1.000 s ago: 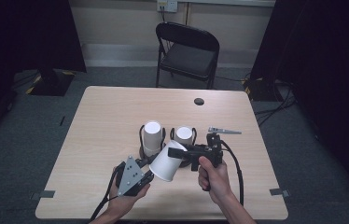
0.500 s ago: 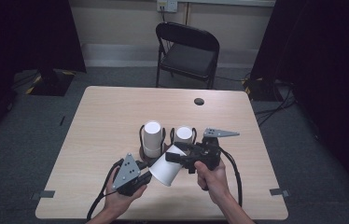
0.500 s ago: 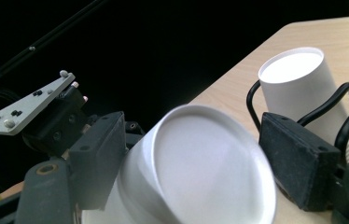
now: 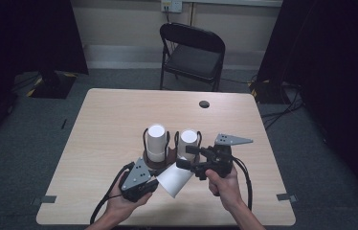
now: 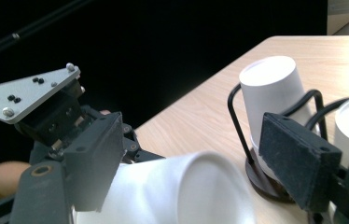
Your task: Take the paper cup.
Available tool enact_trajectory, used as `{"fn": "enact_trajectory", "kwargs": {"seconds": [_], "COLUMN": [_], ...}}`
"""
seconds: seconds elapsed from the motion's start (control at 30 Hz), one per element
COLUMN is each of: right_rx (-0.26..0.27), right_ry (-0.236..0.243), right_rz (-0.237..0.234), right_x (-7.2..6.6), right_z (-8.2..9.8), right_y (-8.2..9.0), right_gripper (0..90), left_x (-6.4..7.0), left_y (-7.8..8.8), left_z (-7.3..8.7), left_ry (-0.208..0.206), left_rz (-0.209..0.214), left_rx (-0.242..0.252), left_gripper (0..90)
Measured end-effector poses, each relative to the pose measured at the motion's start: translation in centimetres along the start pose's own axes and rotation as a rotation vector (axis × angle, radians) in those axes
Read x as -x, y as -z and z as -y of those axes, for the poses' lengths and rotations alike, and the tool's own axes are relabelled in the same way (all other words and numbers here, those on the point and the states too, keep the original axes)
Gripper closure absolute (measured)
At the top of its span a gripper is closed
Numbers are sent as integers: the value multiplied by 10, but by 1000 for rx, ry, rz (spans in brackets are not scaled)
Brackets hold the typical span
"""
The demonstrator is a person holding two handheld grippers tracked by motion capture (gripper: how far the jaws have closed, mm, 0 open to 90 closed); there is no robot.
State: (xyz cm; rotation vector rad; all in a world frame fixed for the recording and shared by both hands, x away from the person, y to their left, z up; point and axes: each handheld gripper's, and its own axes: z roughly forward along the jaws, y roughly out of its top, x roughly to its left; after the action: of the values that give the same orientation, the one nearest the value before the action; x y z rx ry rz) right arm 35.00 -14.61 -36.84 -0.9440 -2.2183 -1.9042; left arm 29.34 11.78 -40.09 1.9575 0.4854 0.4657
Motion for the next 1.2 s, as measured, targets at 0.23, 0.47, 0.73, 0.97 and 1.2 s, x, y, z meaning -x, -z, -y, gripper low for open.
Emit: {"fn": "enact_trajectory", "kwargs": {"seconds": [0.23,0.47,0.73,0.97,1.2], "right_rx": [-36,-66,-129,-195,-288], "right_ry": [61,145,230,349,469], "right_rz": [53,65,63,59,68], "right_x": [1,-5,-13,-23,-36], "right_z": [11,16,25,30,38], "right_y": [3,5,5,4,-6], "right_gripper": [221,179,147,142,152], "left_x": [-5,-10,-13,-15,-15], "left_y": [-3,-4,-5,-8,-15], "left_z": [4,8,7,4,4], "left_ry": [20,18,8,-17,-4], "left_rz": [39,54,95,131,156], "left_rx": [-70,-145,-228,-292,-341], "left_gripper": [845,845,846,847,848]}}
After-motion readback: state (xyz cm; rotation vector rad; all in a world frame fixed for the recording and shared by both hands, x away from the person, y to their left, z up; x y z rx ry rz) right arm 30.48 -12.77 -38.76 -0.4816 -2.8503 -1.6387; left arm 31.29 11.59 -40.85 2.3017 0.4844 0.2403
